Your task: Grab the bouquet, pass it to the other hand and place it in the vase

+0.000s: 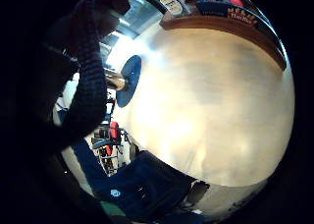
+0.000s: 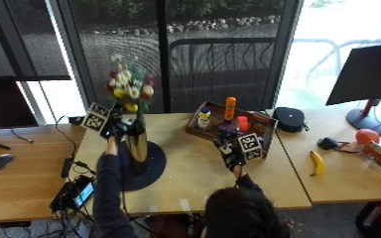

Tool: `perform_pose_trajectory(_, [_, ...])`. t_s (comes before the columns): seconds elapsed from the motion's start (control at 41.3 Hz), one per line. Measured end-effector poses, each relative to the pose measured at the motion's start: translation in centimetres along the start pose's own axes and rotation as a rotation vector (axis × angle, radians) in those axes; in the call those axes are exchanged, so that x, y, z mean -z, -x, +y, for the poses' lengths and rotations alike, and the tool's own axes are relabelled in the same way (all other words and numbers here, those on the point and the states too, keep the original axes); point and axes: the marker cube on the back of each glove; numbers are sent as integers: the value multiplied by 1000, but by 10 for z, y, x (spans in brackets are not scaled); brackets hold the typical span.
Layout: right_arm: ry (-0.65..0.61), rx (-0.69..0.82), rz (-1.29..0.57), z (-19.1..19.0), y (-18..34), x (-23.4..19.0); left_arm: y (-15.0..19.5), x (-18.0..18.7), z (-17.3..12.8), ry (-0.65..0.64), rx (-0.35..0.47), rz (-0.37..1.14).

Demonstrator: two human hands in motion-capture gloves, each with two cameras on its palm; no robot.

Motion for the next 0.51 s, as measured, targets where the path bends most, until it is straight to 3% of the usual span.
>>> perform_pose_trajectory(0.048, [-11, -4, 29, 6, 5, 4, 40, 4, 3, 43, -46, -82])
perform_pose_trajectory(0.17, [-156, 76, 199, -1, -6, 25, 104, 14, 22, 97, -16, -80])
perform_pose_trajectory(0.291, [-113, -55, 149, 7, -12, 26, 104, 19, 50, 82, -49, -130])
perform_pose_trajectory(0.412, [-157, 70, 214, -6, -28, 27, 95, 28, 57, 70, -73, -116])
perform_pose_trajectory(0.509, [-130, -27, 195, -3, -31, 24, 89, 38, 57, 44, -93, -104])
